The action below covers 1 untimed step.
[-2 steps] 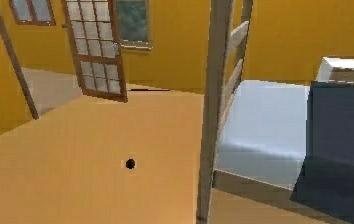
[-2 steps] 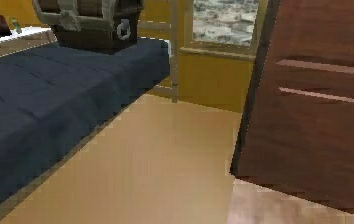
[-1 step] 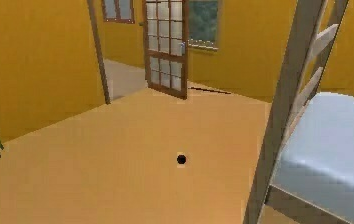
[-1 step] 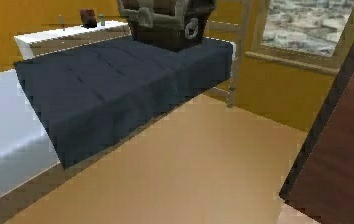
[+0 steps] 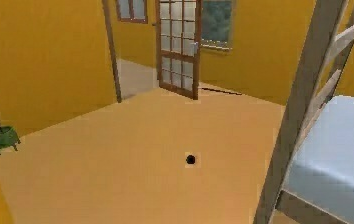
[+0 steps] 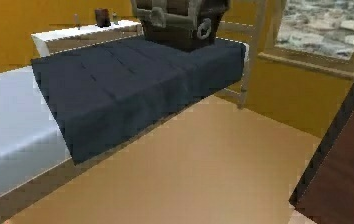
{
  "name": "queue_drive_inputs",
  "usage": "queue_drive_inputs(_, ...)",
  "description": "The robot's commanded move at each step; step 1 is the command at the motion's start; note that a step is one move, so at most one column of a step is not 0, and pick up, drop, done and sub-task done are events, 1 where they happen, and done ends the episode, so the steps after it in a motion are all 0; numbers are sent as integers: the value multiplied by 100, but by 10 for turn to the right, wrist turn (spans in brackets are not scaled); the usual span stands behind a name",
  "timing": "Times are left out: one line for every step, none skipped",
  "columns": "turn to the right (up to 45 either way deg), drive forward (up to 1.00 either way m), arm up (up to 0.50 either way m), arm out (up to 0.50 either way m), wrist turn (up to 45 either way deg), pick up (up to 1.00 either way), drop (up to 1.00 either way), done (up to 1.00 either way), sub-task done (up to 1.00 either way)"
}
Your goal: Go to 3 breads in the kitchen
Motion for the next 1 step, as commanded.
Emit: queue_drive_inputs(0,40,0,0,0,0,0,0,0)
